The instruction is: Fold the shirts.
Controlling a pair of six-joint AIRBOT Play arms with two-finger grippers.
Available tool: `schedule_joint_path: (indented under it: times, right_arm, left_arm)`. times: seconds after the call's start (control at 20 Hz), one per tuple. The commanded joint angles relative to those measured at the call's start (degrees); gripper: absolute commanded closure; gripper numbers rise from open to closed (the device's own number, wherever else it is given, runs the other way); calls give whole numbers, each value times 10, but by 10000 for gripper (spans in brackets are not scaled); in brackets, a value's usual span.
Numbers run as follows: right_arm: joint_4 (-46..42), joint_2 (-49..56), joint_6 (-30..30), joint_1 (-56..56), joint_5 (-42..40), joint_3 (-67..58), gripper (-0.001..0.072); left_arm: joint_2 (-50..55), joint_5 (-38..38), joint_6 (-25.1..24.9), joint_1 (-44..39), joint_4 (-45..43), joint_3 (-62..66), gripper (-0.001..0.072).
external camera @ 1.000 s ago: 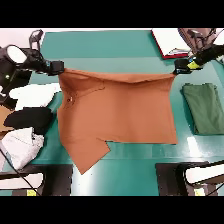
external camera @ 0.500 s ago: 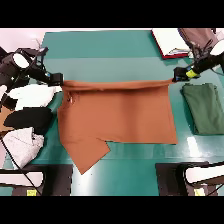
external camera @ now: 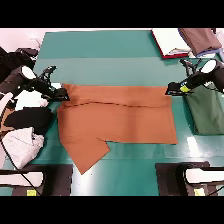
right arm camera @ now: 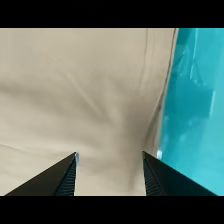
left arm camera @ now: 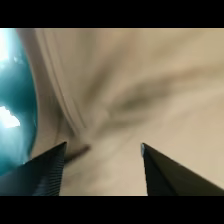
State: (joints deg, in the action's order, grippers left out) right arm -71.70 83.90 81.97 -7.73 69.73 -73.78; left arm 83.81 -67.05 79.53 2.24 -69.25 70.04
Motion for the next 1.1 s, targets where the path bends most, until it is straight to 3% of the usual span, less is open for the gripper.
schedule_joint_path:
  times: [0.0,0.15,0.45,0.8,1.05]
  right_arm:
    - [50,-41,-9,-20,12,10,255]
    - [62,-134,-29,-38,45,47,260]
    - [61,-280,-30,-45,-3,169,261]
    - [63,-308,-30,-45,-7,188,262]
    - [85,-308,-30,-45,-4,188,262]
  left_arm:
    - [-49,-68,15,15,-6,-12,159]
    - [-184,-70,45,16,-37,-109,159]
    - [-382,-100,114,16,-35,-367,158]
    - [-397,-26,119,13,66,-495,158]
    - [-397,46,120,-79,120,-521,161]
